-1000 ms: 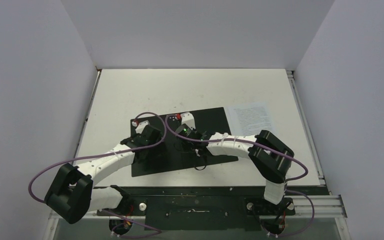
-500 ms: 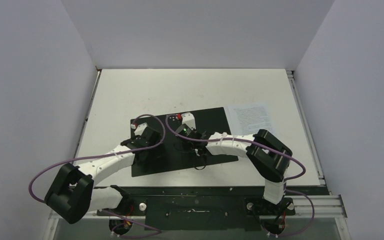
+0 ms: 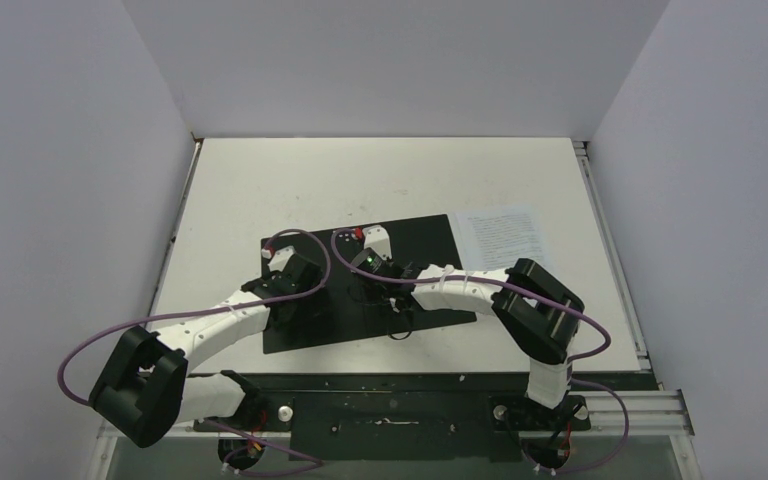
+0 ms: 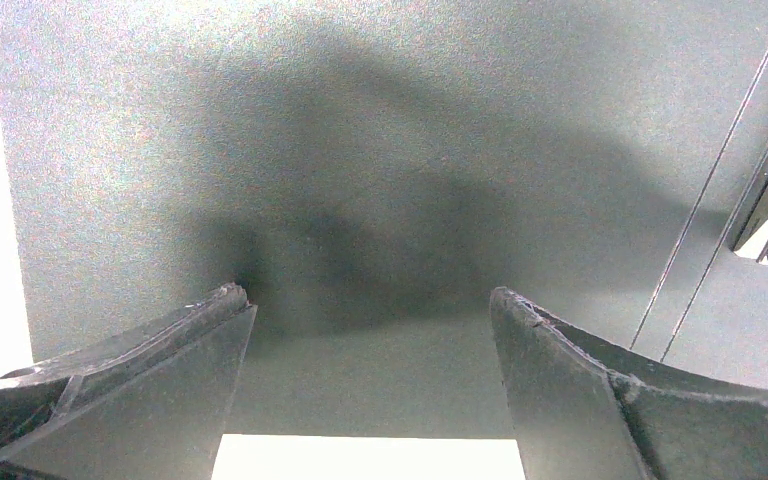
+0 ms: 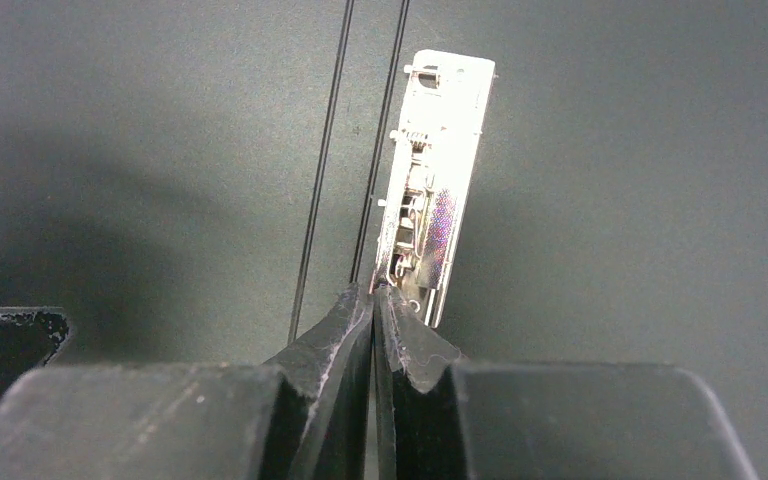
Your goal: Put the files into the folder
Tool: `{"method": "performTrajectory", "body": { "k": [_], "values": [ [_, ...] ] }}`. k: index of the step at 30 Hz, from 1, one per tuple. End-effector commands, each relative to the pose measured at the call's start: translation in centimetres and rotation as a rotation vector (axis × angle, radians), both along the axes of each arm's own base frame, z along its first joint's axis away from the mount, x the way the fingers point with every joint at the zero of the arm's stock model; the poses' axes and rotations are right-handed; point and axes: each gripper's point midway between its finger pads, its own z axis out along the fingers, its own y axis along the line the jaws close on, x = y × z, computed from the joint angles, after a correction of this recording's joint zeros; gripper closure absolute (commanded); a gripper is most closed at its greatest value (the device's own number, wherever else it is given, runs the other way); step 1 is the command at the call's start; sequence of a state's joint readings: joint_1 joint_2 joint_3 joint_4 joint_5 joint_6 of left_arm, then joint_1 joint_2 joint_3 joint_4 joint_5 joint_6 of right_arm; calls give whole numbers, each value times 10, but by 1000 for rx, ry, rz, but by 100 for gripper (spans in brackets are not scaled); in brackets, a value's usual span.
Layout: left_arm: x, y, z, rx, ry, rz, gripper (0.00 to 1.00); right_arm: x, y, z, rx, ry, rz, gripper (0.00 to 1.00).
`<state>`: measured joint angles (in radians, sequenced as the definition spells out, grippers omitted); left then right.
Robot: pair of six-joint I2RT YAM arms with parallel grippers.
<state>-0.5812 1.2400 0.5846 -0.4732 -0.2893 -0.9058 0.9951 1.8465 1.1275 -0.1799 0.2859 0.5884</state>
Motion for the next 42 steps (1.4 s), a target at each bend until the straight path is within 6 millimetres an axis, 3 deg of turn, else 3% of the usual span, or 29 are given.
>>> {"method": "performTrajectory", "body": {
  "k": [1,25,42],
  "values": [
    [2,-1,-3,-2,-7,11,12,5,-6,-9,-28,-11,-25,95],
    [2,-1,-6,2,3,19,12,-22,-28,-43,-182,23,5,95],
    [-3,3,-14,11,23,41,12,-34,-56,-68,-297,54,-33,95]
  ]
}}
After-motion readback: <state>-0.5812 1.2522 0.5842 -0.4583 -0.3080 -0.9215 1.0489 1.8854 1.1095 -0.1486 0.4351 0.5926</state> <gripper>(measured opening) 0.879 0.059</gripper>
